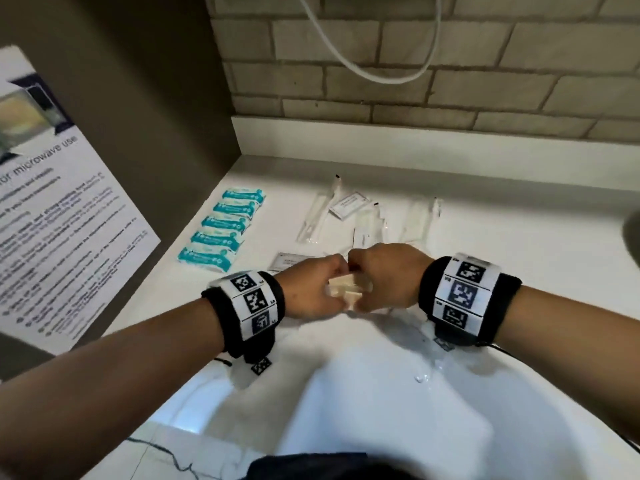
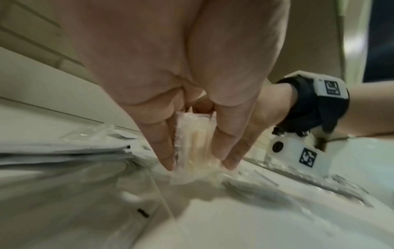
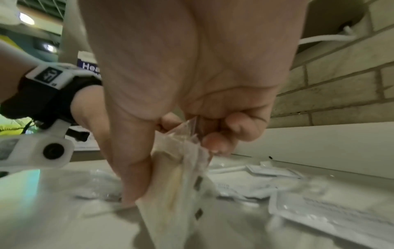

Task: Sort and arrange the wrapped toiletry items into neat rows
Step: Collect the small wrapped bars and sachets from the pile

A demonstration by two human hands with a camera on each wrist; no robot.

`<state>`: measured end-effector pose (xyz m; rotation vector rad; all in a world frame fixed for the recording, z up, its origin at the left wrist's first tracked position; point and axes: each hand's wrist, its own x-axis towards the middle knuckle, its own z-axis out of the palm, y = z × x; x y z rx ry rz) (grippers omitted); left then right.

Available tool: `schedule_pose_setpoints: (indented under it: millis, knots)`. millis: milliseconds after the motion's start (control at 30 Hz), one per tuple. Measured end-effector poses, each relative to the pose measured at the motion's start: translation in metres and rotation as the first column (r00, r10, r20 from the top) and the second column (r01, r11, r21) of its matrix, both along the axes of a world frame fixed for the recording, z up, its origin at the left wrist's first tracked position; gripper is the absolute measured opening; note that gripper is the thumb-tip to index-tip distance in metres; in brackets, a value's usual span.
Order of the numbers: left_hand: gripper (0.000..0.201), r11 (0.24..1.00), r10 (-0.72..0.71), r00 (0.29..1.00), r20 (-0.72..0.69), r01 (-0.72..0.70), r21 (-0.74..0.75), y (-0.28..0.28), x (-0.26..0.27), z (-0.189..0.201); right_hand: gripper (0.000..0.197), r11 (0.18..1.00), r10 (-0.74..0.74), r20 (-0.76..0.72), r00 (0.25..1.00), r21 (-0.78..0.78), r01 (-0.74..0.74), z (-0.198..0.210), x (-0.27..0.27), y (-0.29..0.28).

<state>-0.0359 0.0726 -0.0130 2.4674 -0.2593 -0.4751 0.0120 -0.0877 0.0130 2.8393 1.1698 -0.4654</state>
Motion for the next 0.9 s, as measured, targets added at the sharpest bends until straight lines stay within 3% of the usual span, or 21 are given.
schedule_pose_setpoints:
  millis: [133,233,300,500,700,767,900]
  knots:
    - [0.046,0.992,-0.099,0.993,0.069,0.092,0.090,-0.008,-0.004,-0.007,0.054,0.998,-0.055,0.096,0.994,0.046,0.050,-0.010,-0.018,-0.007]
    - [0.055,0.919,-0.257,0.959,0.117,0.205,0.337,-0.004,-0.006,-0.016,0.059,0.996,-0.091,0.097,0.991,0.017,0.090,-0.018,-0.029,-0.015]
    - [0.053,0.878,-0.288,0.952,0.100,0.222,0.424,-0.004,-0.009,-0.018,0.054,0.990,-0.129,0.053,0.990,-0.044,0.131,-0.022,-0.033,-0.020]
    - [0.045,0.939,-0.242,0.966,0.089,0.210,0.273,-0.010,-0.010,-0.017,0.022,0.966,-0.217,-0.141,0.966,0.113,0.234,-0.028,-0.039,-0.021]
    - [0.070,0.967,-0.191,0.976,0.102,0.170,0.190,-0.008,-0.011,-0.026,0.039,0.956,-0.215,-0.138,0.967,0.173,0.237,-0.032,-0.040,-0.014]
    - [0.073,0.973,-0.169,0.981,0.096,0.151,0.176,-0.008,-0.010,-0.026,0.032,0.956,-0.220,-0.135,0.966,0.168,0.241,-0.033,-0.039,-0.013]
    - [0.043,0.954,-0.188,0.976,0.108,0.156,0.256,-0.006,-0.005,-0.019,0.020,0.969,-0.205,-0.102,0.974,0.117,0.216,-0.028,-0.037,-0.016]
